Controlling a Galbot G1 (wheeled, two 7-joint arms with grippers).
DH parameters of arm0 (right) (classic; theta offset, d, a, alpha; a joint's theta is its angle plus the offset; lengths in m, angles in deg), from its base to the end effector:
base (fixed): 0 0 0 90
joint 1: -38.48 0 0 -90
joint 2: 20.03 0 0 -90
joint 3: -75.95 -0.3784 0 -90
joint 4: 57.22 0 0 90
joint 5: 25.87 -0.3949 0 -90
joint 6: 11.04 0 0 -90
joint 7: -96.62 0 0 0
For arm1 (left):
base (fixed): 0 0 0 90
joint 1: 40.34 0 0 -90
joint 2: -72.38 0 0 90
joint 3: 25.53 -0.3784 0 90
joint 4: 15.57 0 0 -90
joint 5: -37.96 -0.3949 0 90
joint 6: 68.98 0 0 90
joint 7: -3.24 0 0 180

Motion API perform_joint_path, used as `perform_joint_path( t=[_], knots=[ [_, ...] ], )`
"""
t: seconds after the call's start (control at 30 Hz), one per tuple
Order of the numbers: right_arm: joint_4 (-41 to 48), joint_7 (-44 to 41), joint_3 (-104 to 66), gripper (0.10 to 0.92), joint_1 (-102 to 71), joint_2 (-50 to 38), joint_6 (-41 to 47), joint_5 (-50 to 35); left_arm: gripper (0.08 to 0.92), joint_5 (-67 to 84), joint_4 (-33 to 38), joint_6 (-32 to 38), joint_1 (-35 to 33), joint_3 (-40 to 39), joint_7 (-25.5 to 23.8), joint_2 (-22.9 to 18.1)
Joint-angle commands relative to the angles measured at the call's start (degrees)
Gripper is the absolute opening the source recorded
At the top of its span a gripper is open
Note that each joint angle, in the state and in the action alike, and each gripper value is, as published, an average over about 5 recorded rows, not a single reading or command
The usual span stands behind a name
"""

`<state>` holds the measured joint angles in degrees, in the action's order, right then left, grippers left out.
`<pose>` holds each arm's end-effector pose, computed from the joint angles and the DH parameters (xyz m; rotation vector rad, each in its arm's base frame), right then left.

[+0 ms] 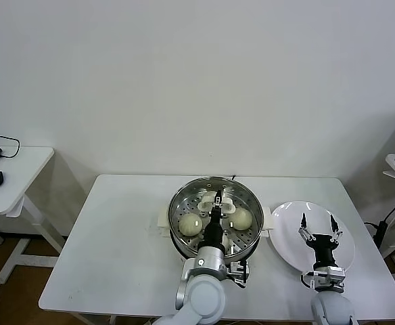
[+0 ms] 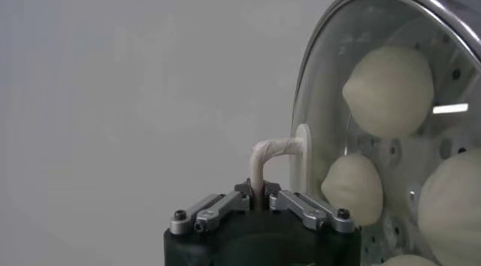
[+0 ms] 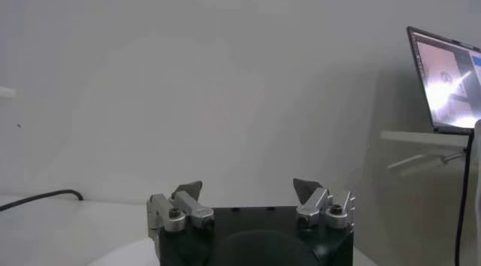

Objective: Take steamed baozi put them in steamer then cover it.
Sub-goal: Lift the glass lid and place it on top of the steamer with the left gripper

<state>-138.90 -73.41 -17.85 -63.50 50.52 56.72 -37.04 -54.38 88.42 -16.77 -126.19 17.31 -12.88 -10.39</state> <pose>0.2979 -0.1694 -0.4742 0.3527 3.0418 -0.2421 0.2827 -0.2431 -0.2964 0.1932 2.1160 2.1601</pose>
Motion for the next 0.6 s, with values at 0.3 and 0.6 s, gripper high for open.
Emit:
perform_joint_path(
  t=[0.3,0.6],
  knots=[
    [-0.3,0.0,-0.1,0.823,-0.1,-0.1,-0.1,0.0,0.202,-0.1,0.4,0.6,-0.4,0.5,-1.5,-0.3],
    [-0.6,0.0,-0.1,0.823,-0.2,-0.1,-0.1,0.0,0.437,1.2,4.1,0.3,-0.8,0.7,-1.6,0.9]
  ],
)
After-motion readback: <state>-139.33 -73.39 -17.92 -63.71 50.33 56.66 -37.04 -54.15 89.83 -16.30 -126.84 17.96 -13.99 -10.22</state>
